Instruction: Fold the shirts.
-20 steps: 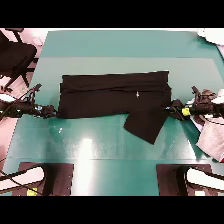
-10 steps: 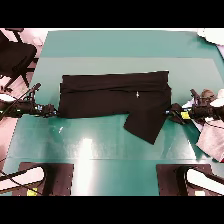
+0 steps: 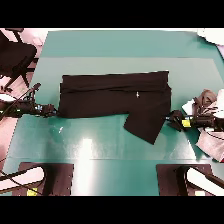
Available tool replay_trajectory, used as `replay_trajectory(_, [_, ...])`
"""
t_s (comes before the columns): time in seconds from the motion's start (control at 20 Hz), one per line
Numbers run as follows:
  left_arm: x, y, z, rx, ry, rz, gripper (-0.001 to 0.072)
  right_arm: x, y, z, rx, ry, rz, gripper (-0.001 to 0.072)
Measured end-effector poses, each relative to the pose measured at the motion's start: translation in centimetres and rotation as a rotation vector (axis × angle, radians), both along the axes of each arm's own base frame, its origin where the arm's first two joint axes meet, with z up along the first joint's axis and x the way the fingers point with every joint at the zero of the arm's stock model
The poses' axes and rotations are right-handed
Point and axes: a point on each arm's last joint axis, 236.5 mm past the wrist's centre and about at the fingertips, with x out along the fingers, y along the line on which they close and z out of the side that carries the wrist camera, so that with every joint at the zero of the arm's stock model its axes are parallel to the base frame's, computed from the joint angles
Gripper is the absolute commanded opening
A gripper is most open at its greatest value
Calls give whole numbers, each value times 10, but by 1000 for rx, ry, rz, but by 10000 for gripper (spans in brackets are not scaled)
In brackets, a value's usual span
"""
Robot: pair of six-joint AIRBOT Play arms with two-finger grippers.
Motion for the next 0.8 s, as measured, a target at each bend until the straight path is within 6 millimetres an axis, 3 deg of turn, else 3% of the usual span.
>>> replay_trajectory(0.15, [0,-1,0,-3,1,-1,24,14,9,-2,82,-5,-10,601])
replay_trajectory(0.3, [-1,-1,1,-5,2,-2,24,23,16,-4,113,-6,13,525])
replay_trajectory(0.45, [-1,-1,1,-5,2,-2,24,29,18,-9,72,-27,47,90])
replay_trajectory(0.5, [-1,-1,1,-5,2,-2,24,32,19,-10,56,-39,52,22])
replay_trajectory(0.7, [0,-5,5,-20,-12,-14,23,39,22,6,21,-109,78,22])
replay_trajectory(0.8, [1,-8,13,-28,-40,-29,23,45,23,26,21,-170,72,22])
